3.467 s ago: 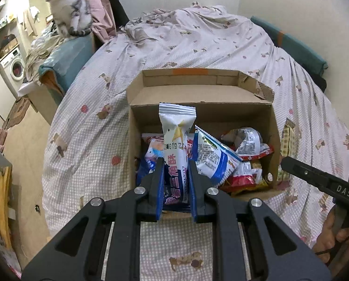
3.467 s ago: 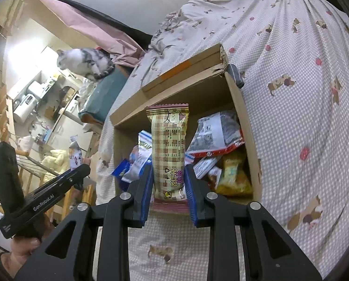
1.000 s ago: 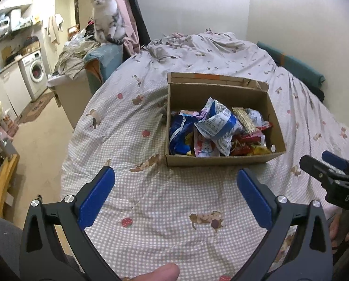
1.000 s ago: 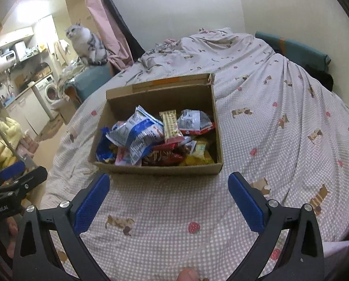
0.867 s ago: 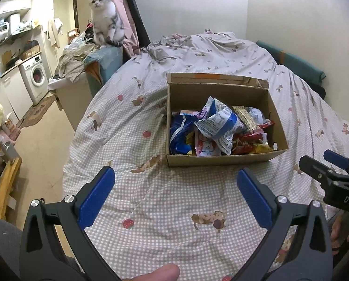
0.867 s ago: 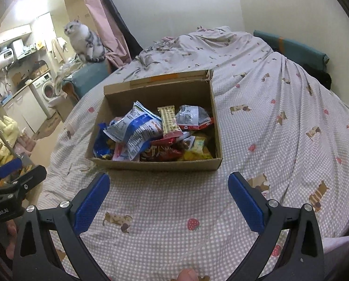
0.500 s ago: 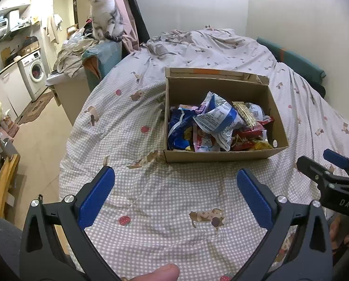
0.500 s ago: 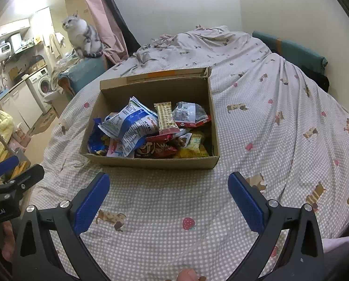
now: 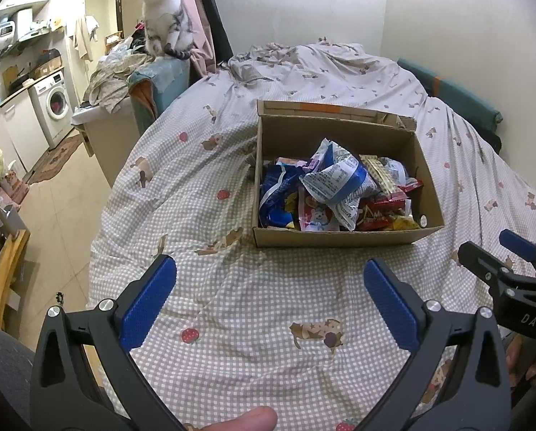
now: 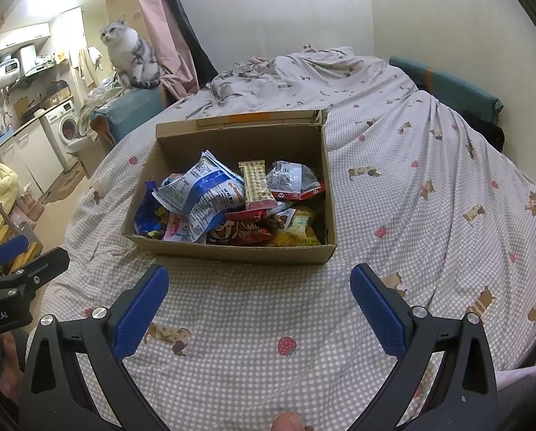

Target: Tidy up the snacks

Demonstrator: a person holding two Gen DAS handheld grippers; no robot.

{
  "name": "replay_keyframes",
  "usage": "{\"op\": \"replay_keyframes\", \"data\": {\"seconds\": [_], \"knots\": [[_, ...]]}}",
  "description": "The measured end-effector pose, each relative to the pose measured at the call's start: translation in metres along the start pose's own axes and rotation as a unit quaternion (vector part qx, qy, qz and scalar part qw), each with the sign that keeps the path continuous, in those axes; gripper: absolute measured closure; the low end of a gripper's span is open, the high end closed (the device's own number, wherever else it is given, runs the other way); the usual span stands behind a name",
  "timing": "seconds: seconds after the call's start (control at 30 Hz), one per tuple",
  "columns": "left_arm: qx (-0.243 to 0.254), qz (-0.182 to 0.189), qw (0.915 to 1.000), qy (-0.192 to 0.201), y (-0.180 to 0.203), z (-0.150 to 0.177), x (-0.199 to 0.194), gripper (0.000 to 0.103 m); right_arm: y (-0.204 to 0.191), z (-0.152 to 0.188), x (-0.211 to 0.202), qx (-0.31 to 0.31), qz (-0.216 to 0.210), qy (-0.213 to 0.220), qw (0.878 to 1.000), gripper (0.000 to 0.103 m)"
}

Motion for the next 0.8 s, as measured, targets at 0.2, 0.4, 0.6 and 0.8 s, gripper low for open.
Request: {"op": "replay_keyframes", "data": {"seconds": [0.2, 0.4, 0.6, 0.8], "knots": [[-0.005, -0.004, 1.0, -0.003, -0.0015, 0.0009, 0.0004, 0.0, -0.0001, 0.0007, 0.0, -0.001, 0.001, 0.001, 1.0, 0.0], [-0.005, -0.005, 1.0, -0.006, -0.002, 0.0017, 0.0013, 0.0, -0.0013, -0.0011, -0.0021, -0.001, -0.004, 0.004, 1.0, 0.0], [-0.007, -0.006, 0.9999, -0.006, -0.0021, 0.0025, 0.001, 0.0, -0.0013, -0.0013, -0.0027, -0.002, -0.004, 0.004, 1.0, 0.0], [-0.018, -0.003, 0.9998, -0.009, -0.0015, 0.0049, 0.0016, 0.0, -0.0021, -0.0024, -0.0035, -0.003, -0.004, 0.005, 1.0, 0.0]]}}
Point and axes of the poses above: each gripper's, at about its wrist camera, not at the fingertips, and x roughly the way its jaws point, y to its right, z to its underside, the point moved 9 cm from there along x, roughly the way its jaws point, and after that the axes turned 15 degrees about y, right-handed, at the moved point
